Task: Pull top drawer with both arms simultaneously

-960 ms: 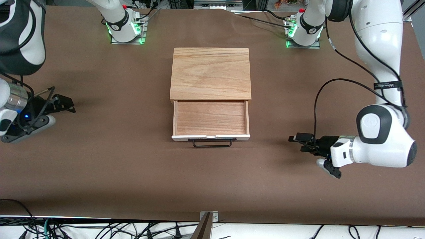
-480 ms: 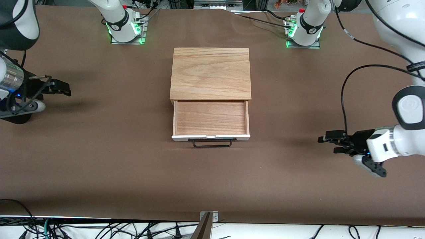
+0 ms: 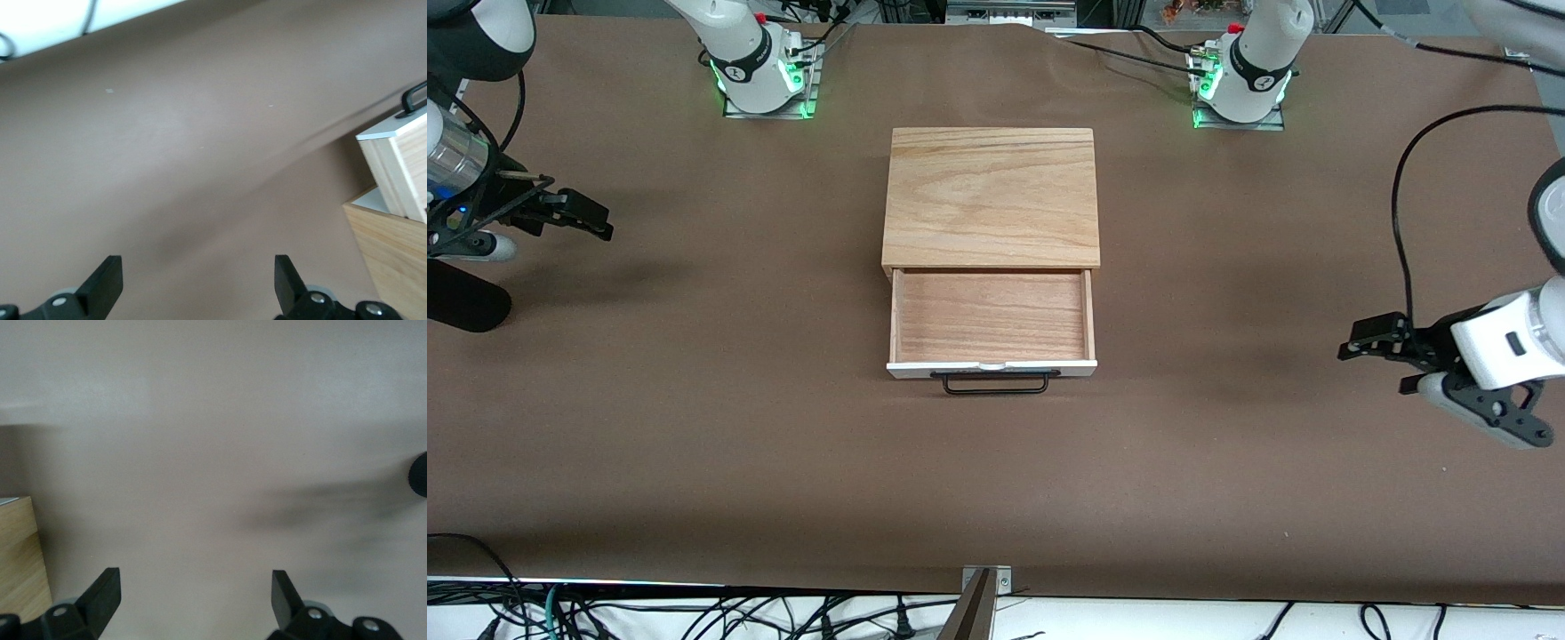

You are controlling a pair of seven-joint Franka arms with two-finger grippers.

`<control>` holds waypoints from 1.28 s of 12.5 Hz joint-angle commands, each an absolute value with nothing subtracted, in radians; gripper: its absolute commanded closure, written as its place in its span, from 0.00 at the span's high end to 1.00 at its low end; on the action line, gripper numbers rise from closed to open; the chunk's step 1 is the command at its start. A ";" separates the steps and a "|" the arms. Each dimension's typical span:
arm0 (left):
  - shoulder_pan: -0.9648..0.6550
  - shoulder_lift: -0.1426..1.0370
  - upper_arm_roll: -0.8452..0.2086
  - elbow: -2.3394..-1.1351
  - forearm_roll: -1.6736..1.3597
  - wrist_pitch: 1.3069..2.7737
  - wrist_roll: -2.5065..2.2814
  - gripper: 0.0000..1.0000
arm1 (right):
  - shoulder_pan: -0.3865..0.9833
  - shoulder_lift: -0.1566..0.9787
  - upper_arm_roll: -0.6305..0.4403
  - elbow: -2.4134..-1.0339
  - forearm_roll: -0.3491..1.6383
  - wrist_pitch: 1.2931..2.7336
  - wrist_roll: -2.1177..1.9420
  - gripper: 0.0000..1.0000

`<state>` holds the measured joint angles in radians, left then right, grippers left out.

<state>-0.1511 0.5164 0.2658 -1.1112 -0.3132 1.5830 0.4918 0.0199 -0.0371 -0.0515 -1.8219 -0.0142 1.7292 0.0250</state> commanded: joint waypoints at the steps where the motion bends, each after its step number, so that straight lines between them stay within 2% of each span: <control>1: -0.144 0.405 0.220 -1.149 -0.204 1.543 0.343 1.00 | -0.002 0.007 -0.037 -1.702 -0.028 1.642 0.018 1.00; 3: -0.144 0.338 0.161 -1.169 -0.103 1.453 0.179 1.00 | 0.003 0.061 -0.035 -1.609 -0.020 1.573 0.031 1.00; 5: -0.140 0.250 0.095 -1.241 -0.013 1.378 0.100 1.00 | -0.001 0.063 -0.037 -1.609 -0.012 1.577 0.043 1.00; 7: -0.126 0.183 0.094 -1.331 -0.017 1.370 0.095 1.00 | -0.002 0.066 -0.037 -1.606 -0.011 1.601 0.043 1.00; 12: -0.127 0.140 0.087 -1.426 -0.047 1.437 0.095 1.00 | -0.002 0.072 -0.037 -1.606 -0.011 1.603 0.043 1.00; 16: -0.129 0.146 0.087 -1.427 -0.060 1.434 0.095 1.00 | -0.002 0.074 -0.037 -1.609 -0.009 1.612 0.043 1.00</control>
<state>-0.1336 0.1783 0.0955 -1.3905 -0.0451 1.4164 0.1033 0.0147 0.0626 -0.0506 -1.6322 -0.0151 1.6141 0.0320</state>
